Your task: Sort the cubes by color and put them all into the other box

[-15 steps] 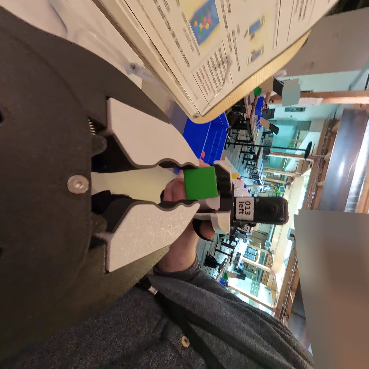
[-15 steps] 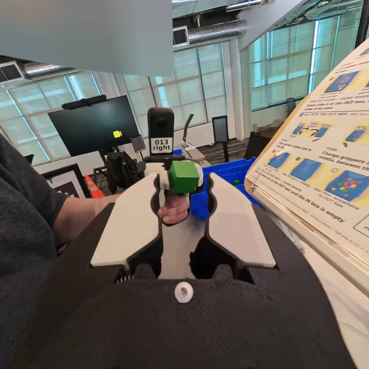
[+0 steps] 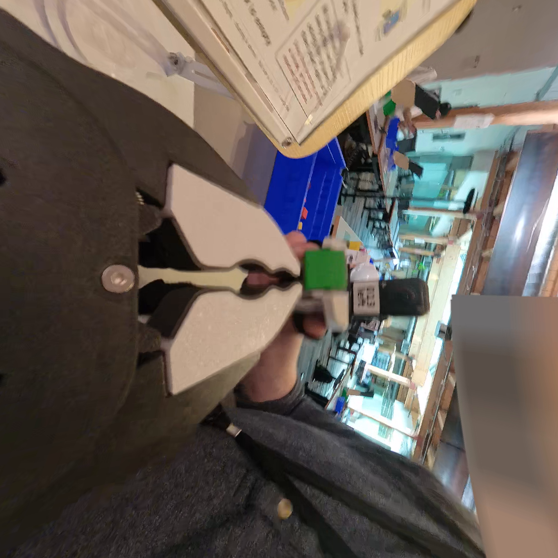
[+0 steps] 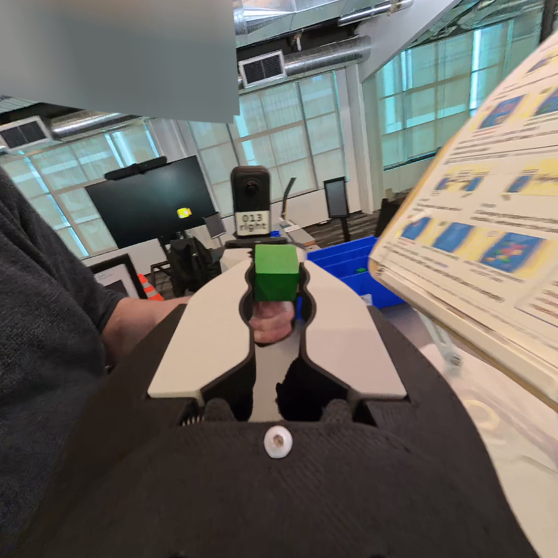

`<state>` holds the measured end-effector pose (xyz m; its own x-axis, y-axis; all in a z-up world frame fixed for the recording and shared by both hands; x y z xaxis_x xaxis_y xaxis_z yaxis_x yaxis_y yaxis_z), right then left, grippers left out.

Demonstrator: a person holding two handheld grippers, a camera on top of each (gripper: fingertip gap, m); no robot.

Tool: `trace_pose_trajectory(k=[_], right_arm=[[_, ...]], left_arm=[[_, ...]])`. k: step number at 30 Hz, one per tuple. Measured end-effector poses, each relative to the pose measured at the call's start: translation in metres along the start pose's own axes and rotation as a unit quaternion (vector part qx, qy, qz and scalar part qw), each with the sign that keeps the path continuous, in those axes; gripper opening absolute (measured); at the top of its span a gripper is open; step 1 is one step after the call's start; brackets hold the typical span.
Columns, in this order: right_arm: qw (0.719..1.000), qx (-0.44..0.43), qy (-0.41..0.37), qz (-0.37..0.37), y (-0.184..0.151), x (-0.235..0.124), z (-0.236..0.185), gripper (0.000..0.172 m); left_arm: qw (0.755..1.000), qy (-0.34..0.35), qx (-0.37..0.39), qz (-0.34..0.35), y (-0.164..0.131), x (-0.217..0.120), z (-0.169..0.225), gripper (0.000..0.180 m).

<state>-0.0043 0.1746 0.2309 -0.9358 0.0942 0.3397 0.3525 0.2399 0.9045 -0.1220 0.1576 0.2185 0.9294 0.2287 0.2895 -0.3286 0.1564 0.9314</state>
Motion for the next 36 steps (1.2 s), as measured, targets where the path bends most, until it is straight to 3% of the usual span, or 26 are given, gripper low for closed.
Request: trace_pose_trajectory(k=[1, 6, 9, 14, 18, 23, 29, 32, 36], right_arm=[[1.000, -0.010, -0.024, 0.006, 0.006, -0.010, 0.008, 0.028], [0.977, -0.074, -0.198, -0.006, 0.033, -0.103, 0.080, 0.028], [0.936, -0.123, -0.328, -0.025, 0.049, -0.178, 0.121, 0.028], [0.867, -0.123, -0.480, -0.061, 0.053, -0.279, 0.166, 0.028], [0.815, -0.113, -0.562, -0.084, 0.043, -0.328, 0.177, 0.050], [0.818, -0.126, -0.559, -0.056, 0.042, -0.329, 0.157, 0.035], [0.860, -0.135, -0.489, -0.061, 0.034, -0.289, 0.126, 0.026], [0.878, -0.138, -0.453, -0.062, 0.030, -0.267, 0.113, 0.024], [0.898, -0.137, -0.411, -0.073, 0.020, -0.237, 0.102, 0.023]], left_arm=[[1.000, 0.001, 0.006, 0.004, 0.002, -0.004, -0.001, 0.000], [0.999, 0.037, 0.011, 0.007, 0.012, -0.027, -0.009, 0.000], [0.998, 0.057, 0.018, -0.006, 0.014, -0.038, -0.012, 0.000], [0.997, 0.074, 0.012, -0.018, 0.012, -0.046, -0.015, 0.000], [0.995, 0.088, 0.010, -0.037, 0.008, -0.051, -0.018, 0.000], [0.990, 0.129, 0.003, -0.049, 0.004, -0.070, -0.028, 0.000], [0.966, 0.249, 0.029, -0.071, 0.017, -0.124, -0.056, 0.004], [0.933, 0.346, 0.056, -0.079, 0.034, -0.167, -0.078, 0.014], [0.861, 0.479, 0.089, -0.146, 0.043, -0.230, -0.121, 0.035]])
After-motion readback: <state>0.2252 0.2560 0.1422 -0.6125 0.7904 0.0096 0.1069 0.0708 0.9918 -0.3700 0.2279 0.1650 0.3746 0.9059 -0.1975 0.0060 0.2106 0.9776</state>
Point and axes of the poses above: each gripper's, where its closed fingertips meet, x out along the fingers, y out of its top, z = x × y across the jaws, the point moved 6 cm from there along -x, back along the fingers, and after that the axes turned 11 degrees about z, right-handed, at the moved point
